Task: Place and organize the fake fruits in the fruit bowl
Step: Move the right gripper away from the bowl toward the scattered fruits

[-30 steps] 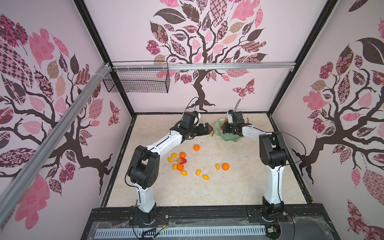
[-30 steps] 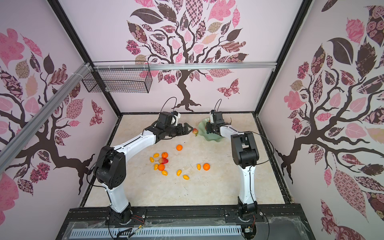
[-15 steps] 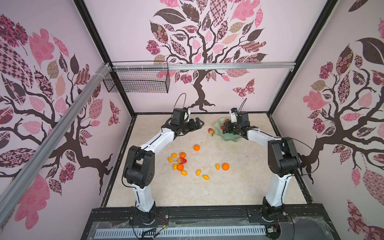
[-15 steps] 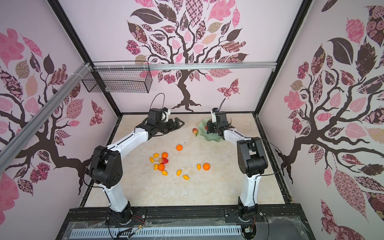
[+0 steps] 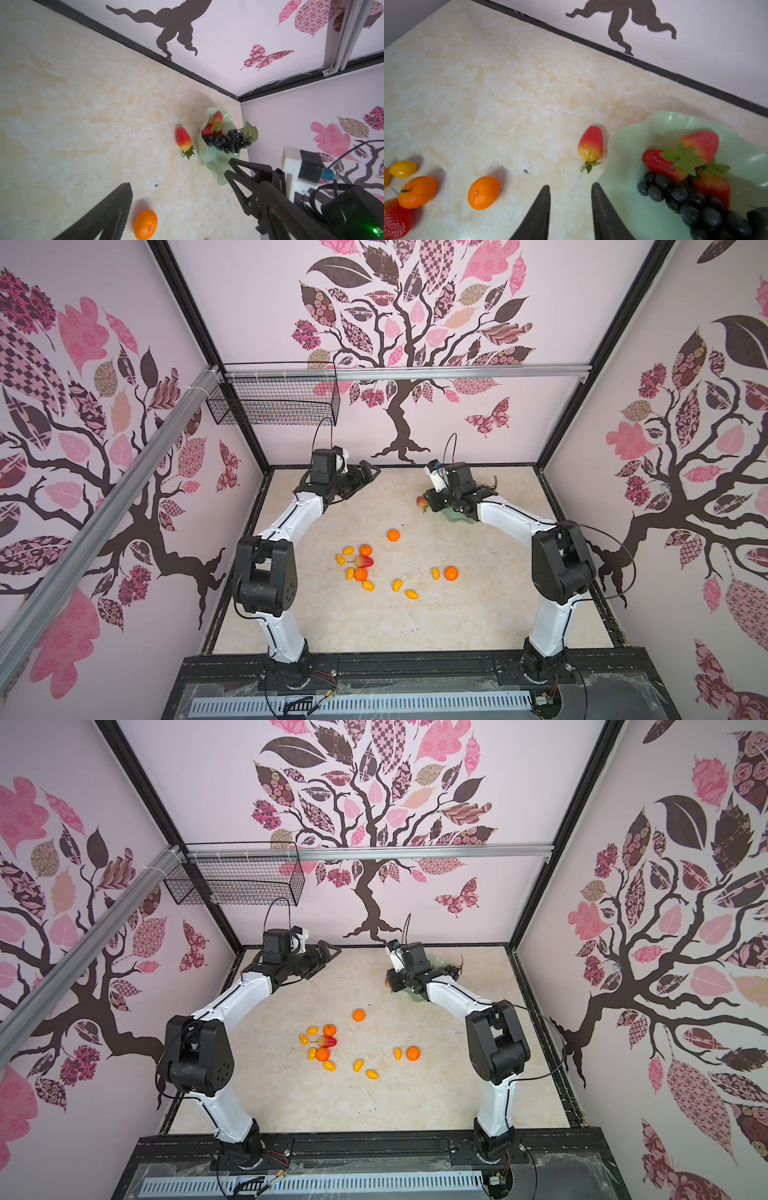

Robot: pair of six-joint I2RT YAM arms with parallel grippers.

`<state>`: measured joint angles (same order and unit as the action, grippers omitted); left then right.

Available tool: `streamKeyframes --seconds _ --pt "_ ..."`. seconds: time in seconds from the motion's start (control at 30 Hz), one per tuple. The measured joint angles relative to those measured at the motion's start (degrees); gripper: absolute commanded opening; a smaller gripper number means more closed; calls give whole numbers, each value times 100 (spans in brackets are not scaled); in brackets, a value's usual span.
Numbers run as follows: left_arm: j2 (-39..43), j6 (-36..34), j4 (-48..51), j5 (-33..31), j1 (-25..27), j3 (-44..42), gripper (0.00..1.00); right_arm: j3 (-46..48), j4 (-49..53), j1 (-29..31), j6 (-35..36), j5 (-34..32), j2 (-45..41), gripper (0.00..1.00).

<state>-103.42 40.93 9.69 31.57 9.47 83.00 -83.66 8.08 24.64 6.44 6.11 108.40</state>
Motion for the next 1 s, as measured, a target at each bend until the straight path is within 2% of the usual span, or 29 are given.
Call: streamKeyframes --seconds 0.13,0.33,0.67,1.0 --pt "-153 317 -363 332 -81 -63 99 -614 490 315 221 -490 225 37" --pt "-348 737 -691 605 -146 -243 99 -1438 1287 686 525 -1290 1067 42" --pt "-354 1296 -1222 627 -439 -551 99 -2765 2365 988 920 -2378 2092 49" --pt "-424 1818 -2052 881 -483 -662 99 -3121 2752 1108 1309 -3200 2588 54"
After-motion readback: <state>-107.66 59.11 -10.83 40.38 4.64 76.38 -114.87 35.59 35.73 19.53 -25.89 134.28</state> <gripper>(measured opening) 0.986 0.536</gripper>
